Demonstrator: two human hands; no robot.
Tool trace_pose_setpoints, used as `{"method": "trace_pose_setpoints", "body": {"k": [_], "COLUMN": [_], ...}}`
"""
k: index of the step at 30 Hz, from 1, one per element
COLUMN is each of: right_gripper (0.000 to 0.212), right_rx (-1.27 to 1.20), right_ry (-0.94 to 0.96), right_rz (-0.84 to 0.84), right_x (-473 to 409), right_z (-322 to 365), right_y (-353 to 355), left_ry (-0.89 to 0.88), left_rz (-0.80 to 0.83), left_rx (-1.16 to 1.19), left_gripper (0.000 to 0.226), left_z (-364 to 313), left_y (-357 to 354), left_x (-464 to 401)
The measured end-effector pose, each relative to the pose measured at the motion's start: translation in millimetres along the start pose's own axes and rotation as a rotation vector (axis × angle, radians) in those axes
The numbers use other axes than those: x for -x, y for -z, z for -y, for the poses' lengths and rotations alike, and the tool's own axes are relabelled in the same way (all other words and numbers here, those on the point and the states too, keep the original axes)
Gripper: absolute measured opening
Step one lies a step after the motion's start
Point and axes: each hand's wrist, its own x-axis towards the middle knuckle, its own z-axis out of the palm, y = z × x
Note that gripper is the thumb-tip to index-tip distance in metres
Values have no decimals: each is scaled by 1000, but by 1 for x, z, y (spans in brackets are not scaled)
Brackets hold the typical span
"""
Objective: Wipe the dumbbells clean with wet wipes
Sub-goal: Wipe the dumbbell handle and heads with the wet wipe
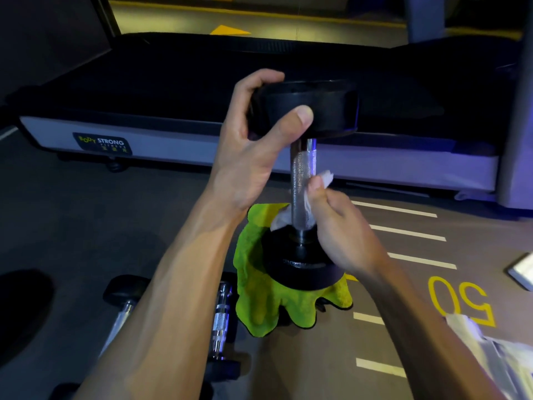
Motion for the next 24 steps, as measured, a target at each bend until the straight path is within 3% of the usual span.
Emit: {"method": "trace_pose_setpoints", "body": {"k": [8,10,14,18,22,24], "right_gripper": [19,13,25,28,16,11], "right_rx": [-118,-23,234,286,169,166], "right_ry": [144,170,1,-15,16,38], "right_rz": [-319,-265,-91,-57,-42,-33], "right_x": [-23,-13,9,14,21,21], "right_z": [30,20,-6,-15,-24,-25], "right_y": [-9,-14,-11,-5,-2,-1], "left_ry": [-9,-2,-7,11,209,325], "left_rz": [32,25,4,-2,-46,37], "left_rx": [-18,-42,-78,-79,-87,-101], "left_gripper": [48,48,52,69,92,75], "left_z": [-2,-1,1,5,33,47], "left_y": [-5,-3,2,-2,-6,-7], "left_x": [1,2,2,8,34,52]}}
